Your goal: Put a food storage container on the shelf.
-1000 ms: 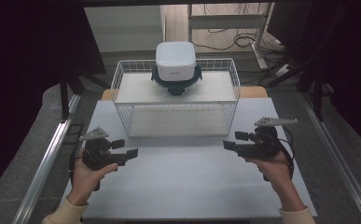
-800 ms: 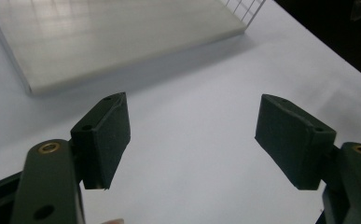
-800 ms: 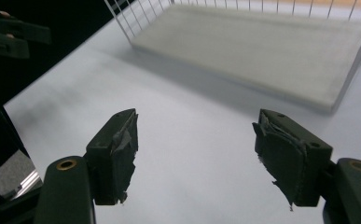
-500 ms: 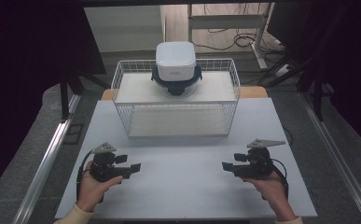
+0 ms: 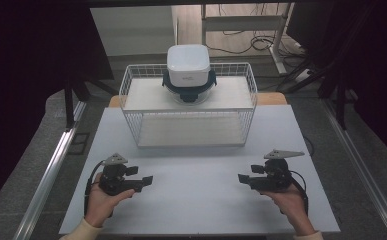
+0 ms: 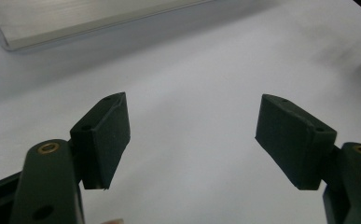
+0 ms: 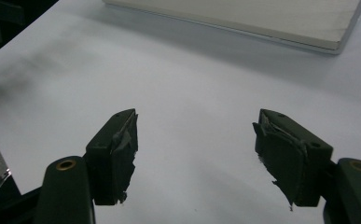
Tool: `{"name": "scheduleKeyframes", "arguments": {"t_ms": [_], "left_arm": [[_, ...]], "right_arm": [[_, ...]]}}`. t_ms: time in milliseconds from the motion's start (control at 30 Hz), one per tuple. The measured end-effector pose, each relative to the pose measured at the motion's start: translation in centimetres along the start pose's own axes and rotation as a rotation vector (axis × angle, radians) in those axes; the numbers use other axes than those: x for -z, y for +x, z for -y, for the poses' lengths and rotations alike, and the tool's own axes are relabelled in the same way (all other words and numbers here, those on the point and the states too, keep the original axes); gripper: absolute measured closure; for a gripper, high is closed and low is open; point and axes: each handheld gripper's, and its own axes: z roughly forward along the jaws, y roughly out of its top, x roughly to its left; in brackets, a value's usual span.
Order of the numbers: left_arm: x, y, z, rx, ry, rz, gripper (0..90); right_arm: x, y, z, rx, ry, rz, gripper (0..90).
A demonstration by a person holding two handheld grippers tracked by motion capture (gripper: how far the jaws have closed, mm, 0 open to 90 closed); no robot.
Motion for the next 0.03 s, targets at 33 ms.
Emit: {"name": "scheduleKeyframes", "arguments": {"t_ms": [33], "left_arm": [[-0.02,-0.02,0.01,0.001,-0.001,-0.001,25.3]], "right_arm": [[-0.01,-0.08,0.09,-0.006,0.002,0.001,28.9]]}}
